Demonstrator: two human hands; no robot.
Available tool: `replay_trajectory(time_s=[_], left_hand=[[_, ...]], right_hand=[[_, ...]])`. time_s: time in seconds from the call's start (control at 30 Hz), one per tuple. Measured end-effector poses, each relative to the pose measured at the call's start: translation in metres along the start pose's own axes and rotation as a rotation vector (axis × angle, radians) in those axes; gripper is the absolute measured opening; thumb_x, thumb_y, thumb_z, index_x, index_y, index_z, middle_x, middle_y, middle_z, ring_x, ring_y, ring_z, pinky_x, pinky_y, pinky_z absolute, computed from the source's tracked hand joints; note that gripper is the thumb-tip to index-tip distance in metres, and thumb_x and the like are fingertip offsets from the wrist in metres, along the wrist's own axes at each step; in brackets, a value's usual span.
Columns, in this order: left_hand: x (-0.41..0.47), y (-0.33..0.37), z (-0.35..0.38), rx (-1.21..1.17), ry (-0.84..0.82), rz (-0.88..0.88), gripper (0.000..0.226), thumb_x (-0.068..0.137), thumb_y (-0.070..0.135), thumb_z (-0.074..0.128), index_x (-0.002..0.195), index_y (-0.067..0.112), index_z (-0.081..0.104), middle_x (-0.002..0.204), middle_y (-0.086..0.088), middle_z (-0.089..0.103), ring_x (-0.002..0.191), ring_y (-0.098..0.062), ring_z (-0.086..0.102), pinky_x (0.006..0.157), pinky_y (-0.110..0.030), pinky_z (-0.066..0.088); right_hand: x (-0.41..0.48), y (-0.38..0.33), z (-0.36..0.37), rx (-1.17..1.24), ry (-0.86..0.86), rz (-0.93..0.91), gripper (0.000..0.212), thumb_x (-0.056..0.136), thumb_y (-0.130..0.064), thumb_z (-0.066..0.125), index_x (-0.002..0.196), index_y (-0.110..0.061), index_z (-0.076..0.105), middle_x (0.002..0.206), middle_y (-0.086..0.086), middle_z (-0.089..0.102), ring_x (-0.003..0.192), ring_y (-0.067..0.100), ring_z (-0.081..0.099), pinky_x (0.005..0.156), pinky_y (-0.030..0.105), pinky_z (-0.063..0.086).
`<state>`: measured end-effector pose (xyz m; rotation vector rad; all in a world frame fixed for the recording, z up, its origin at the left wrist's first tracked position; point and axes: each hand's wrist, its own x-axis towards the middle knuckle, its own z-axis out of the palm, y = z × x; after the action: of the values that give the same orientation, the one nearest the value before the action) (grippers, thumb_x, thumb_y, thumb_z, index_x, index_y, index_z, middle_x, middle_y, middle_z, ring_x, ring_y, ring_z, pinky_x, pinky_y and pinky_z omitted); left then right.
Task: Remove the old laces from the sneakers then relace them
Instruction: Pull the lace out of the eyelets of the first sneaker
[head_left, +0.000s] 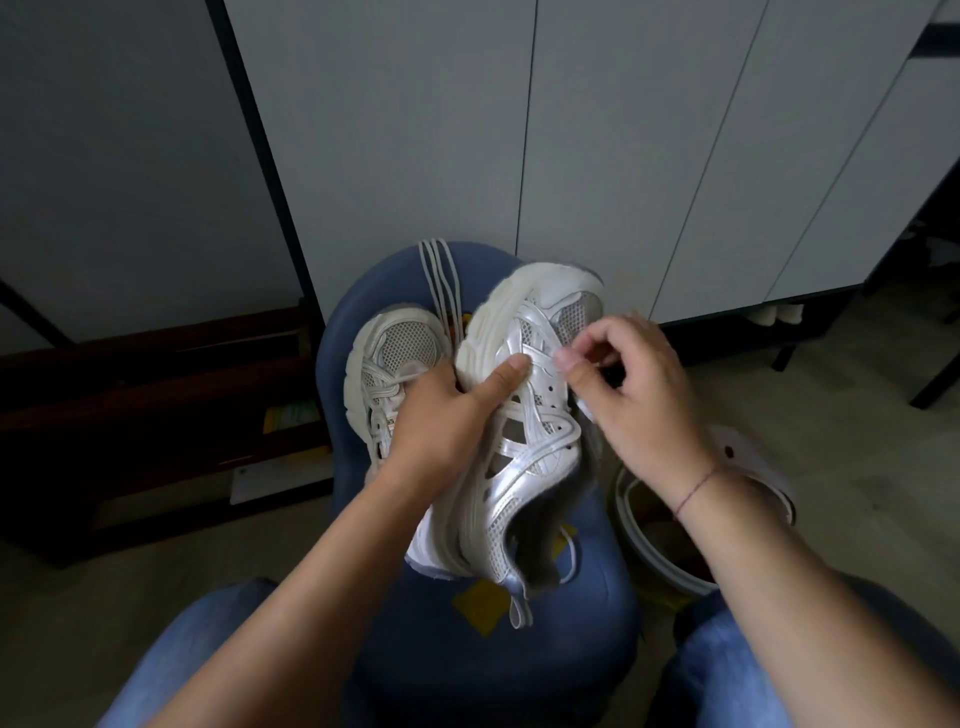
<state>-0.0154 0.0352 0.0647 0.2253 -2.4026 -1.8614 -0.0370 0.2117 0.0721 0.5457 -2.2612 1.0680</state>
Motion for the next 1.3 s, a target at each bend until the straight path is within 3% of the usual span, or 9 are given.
replay_trajectory(time_s=[0.17, 0.43, 0.57, 0.67, 0.8, 0.9, 1.0, 1.17, 1.3], left_hand=[[-0.003, -0.001, 0.003, 0.033, -0.008, -0.001, 0.048, 0.077, 0.063, 0.069, 0.102, 0.021, 0.068, 0.088, 0.008, 0.076, 0.08, -0.01, 0.072, 0.079, -0.034, 0.057], [0.004, 0.003, -0.007, -0.089, -0.018, -0.006, 0.04, 0.083, 0.05, 0.069, 0.107, 0.018, 0.069, 0.087, 0.009, 0.076, 0.075, -0.003, 0.072, 0.069, -0.018, 0.052], [0.002, -0.001, -0.003, -0.019, -0.021, 0.0, 0.048, 0.081, 0.058, 0.069, 0.11, 0.02, 0.069, 0.092, 0.008, 0.076, 0.082, -0.007, 0.072, 0.08, -0.03, 0.056], [0.0, -0.002, 0.0, 0.075, 0.001, 0.013, 0.052, 0.077, 0.066, 0.067, 0.106, 0.022, 0.068, 0.09, 0.009, 0.075, 0.082, -0.008, 0.071, 0.071, -0.026, 0.052], [-0.004, 0.0, 0.003, 0.175, 0.04, 0.028, 0.05, 0.077, 0.069, 0.064, 0.101, 0.025, 0.065, 0.087, 0.011, 0.072, 0.08, -0.007, 0.068, 0.065, -0.025, 0.047], [-0.004, 0.0, 0.003, 0.172, 0.029, 0.029, 0.05, 0.077, 0.069, 0.064, 0.102, 0.025, 0.066, 0.089, 0.011, 0.072, 0.081, -0.007, 0.068, 0.066, -0.025, 0.048], [-0.003, 0.001, 0.001, 0.092, -0.014, 0.008, 0.055, 0.075, 0.068, 0.066, 0.105, 0.022, 0.068, 0.089, 0.01, 0.075, 0.08, -0.007, 0.071, 0.069, -0.025, 0.051], [-0.004, 0.006, -0.002, -0.259, -0.16, -0.105, 0.053, 0.082, 0.05, 0.067, 0.115, 0.009, 0.068, 0.096, -0.003, 0.077, 0.086, -0.02, 0.075, 0.084, -0.034, 0.058], [0.001, 0.007, -0.009, -0.415, -0.206, -0.184, 0.056, 0.075, 0.049, 0.068, 0.111, 0.005, 0.071, 0.101, -0.013, 0.076, 0.094, -0.028, 0.073, 0.091, -0.041, 0.054]], right_hand=[[0.001, -0.002, 0.005, -0.075, -0.013, -0.066, 0.029, 0.089, -0.04, 0.049, 0.075, -0.015, 0.051, 0.075, -0.006, 0.05, 0.075, 0.014, 0.046, 0.068, 0.025, 0.038], [0.011, 0.002, -0.016, 0.723, 0.18, 0.298, 0.016, 0.089, -0.028, 0.053, 0.073, -0.026, 0.053, 0.062, -0.015, 0.049, 0.062, 0.003, 0.041, 0.061, 0.014, 0.036], [0.008, 0.004, -0.015, 0.466, 0.002, 0.252, 0.009, 0.088, -0.036, 0.056, 0.079, -0.035, 0.055, 0.072, -0.014, 0.054, 0.069, 0.004, 0.049, 0.067, 0.016, 0.041], [0.001, 0.0, -0.008, 0.264, -0.151, 0.243, 0.011, 0.091, -0.034, 0.059, 0.086, -0.026, 0.053, 0.081, -0.008, 0.056, 0.073, 0.003, 0.053, 0.069, 0.013, 0.041], [-0.002, -0.007, -0.003, -0.057, -0.125, 0.09, 0.031, 0.084, -0.049, 0.056, 0.078, -0.019, 0.051, 0.077, -0.008, 0.052, 0.071, 0.006, 0.048, 0.062, 0.013, 0.037], [0.002, -0.005, -0.003, -0.099, -0.117, 0.041, 0.027, 0.089, -0.037, 0.056, 0.075, -0.015, 0.05, 0.075, -0.005, 0.051, 0.07, 0.011, 0.047, 0.062, 0.017, 0.037], [0.002, -0.005, -0.002, 0.252, -0.187, 0.163, 0.024, 0.094, -0.029, 0.055, 0.074, -0.017, 0.052, 0.07, -0.001, 0.052, 0.066, 0.01, 0.049, 0.062, 0.023, 0.039], [0.013, -0.011, -0.018, 1.416, -0.016, 0.554, 0.02, 0.087, -0.026, 0.049, 0.068, -0.017, 0.048, 0.063, -0.003, 0.044, 0.061, 0.01, 0.044, 0.07, 0.023, 0.039], [0.016, 0.0, -0.028, 1.416, 0.021, 0.688, 0.024, 0.085, -0.029, 0.05, 0.063, -0.018, 0.046, 0.063, -0.003, 0.045, 0.059, 0.01, 0.046, 0.066, 0.022, 0.044]])
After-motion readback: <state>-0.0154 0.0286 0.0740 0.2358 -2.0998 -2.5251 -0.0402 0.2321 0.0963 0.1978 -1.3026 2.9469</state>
